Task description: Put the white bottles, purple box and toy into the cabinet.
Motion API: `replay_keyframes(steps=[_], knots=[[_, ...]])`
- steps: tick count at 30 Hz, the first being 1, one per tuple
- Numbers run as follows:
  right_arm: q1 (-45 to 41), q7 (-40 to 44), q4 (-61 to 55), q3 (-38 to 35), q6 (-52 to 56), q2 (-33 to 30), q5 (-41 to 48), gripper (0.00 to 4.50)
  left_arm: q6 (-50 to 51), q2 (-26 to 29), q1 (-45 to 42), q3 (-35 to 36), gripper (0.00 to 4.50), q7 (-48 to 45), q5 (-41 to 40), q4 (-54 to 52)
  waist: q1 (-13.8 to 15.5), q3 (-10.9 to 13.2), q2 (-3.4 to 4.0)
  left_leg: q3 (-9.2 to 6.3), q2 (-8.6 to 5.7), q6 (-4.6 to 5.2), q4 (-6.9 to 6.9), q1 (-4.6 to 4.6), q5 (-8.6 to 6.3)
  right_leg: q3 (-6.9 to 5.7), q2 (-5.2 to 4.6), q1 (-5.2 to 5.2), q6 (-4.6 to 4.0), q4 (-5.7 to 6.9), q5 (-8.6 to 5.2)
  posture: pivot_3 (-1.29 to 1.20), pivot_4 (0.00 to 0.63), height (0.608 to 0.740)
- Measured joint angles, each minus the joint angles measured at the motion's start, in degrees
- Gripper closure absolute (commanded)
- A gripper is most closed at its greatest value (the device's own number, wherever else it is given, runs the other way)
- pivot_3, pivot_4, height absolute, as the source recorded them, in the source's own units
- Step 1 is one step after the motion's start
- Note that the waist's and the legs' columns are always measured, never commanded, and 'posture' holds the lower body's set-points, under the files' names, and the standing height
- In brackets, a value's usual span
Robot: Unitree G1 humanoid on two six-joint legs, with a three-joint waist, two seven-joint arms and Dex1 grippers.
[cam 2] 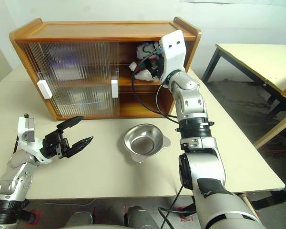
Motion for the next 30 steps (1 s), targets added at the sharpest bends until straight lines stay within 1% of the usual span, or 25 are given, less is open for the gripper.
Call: replay_keyframes(steps=[1,2,12,14,18,21,25,27,28,30], knots=[[-0.01,0.01,0.0,0.0,-0.01,0.0,-0.02,0.27,0.0,0.0,0.0,0.0,0.0,0.0,0.0,0.0,0.0,0.0,0.0,0.0,0.0,0.0,0.0,0.0,0.0,0.0,0.0,0.0,0.0,0.0,0.0,-0.01,0.0,0.74],[-0.01,0.01,0.0,0.0,-0.01,-0.01,-0.04,0.02,0.0,0.0,0.0,0.0,0.0,0.0,0.0,0.0,0.0,0.0,0.0,0.0,0.0,0.0,0.0,0.0,0.0,0.0,0.0,0.0,0.0,0.0,0.0,-0.01,0.0,0.74],[0.04,1.32,-1.23,0.06,0.04,-0.41,-0.12,0.02,0.0,0.0,0.0,0.0,0.0,-0.08,-0.01,0.0,-0.1,0.0,0.0,0.0,0.0,0.0,0.0,0.0,0.0,0.0,0.0,0.0,-0.02,0.0,-0.01,-0.02,0.0,0.74],[0.48,3.53,-3.62,-0.04,0.94,-1.01,1.0,0.02,0.0,0.0,0.04,-0.02,0.0,-0.1,-0.01,0.0,-0.09,0.0,0.0,0.01,0.0,0.0,-0.01,-0.01,0.0,-0.01,0.01,0.01,-0.02,-0.02,-0.03,-0.02,0.0,0.74],[3.15,12.84,-10.78,-0.55,6.43,-3.63,8.59,0.02,0.01,0.03,0.2,-0.05,0.0,-0.14,-0.01,-0.01,0.15,-0.01,-0.02,0.05,-0.06,-0.05,0.01,-0.02,0.03,0.0,0.03,0.09,-0.09,-0.03,-0.21,-0.02,0.0,0.74],[6.05,22.57,-16.94,-1.72,13.47,-9.92,16.33,0.02,0.02,0.18,0.67,-0.01,0.0,-0.29,-0.1,-0.06,0.66,-0.01,-0.02,0.06,-0.25,-0.32,0.06,-0.03,0.16,0.12,0.01,0.2,0.06,-0.02,-0.36,-0.02,0.0,0.74],[8.78,34.37,-20.94,-2.86,26.47,-21.12,25.1,0.02,0.01,1.1,1.09,0.14,0.0,-0.81,-0.17,-0.05,1.16,-0.05,-0.1,0.03,-0.33,-1.3,0.12,0.02,0.29,0.18,-0.06,0.39,0.11,-0.02,-0.55,-0.03,0.0,0.74],[12.65,40.19,-23.14,-2.71,33.4,-26.67,29.39,0.02,0.03,1.31,0.79,0.15,0.0,-1.06,-0.23,-0.04,1.25,-0.09,-0.16,0.02,-0.34,-1.69,0.2,0.01,0.35,0.17,-0.07,0.46,0.16,-0.02,-0.6,-0.03,0.0,0.74],[14.96,42.67,-23.72,-2.5,37.33,-29.29,31.25,0.02,0.03,1.48,0.82,0.21,0.0,-1.18,-0.28,-0.02,1.28,-0.1,-0.18,0.02,-0.36,-1.86,0.29,0.01,0.34,0.17,-0.08,0.51,0.2,-0.01,-0.64,-0.03,0.0,0.74],[18.4,44.56,-23.61,-2.65,43.31,-31.77,33.75,0.02,0.03,1.63,0.75,0.26,0.0,-1.24,-0.3,-0.01,1.24,-0.1,-0.17,0.03,-0.4,-1.95,0.51,-0.01,0.3,0.17,-0.1,0.58,0.23,0.0,-0.65,-0.03,0.0,0.74]])
